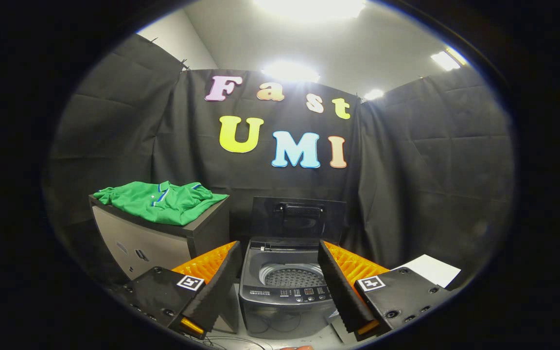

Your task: Put the clothes into the washing machine and then close the washing machine lid.

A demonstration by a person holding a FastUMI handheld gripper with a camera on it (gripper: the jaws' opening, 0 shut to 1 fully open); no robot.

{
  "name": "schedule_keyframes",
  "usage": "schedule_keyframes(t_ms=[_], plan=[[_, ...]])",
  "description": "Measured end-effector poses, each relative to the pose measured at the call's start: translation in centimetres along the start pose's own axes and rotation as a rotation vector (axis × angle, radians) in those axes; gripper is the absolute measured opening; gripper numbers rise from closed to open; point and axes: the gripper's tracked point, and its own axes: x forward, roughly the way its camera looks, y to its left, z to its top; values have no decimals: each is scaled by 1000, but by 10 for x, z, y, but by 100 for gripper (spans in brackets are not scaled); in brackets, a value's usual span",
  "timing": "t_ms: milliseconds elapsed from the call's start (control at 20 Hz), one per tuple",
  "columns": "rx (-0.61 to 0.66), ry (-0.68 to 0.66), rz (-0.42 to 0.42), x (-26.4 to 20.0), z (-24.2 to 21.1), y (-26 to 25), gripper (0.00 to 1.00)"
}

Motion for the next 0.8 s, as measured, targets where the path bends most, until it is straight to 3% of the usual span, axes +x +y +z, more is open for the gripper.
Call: schedule_keyframes(t_ms=[600,800], plan=[[-3,-23,64,14,25,21,98],[84,44,121,34,41,47,98]])
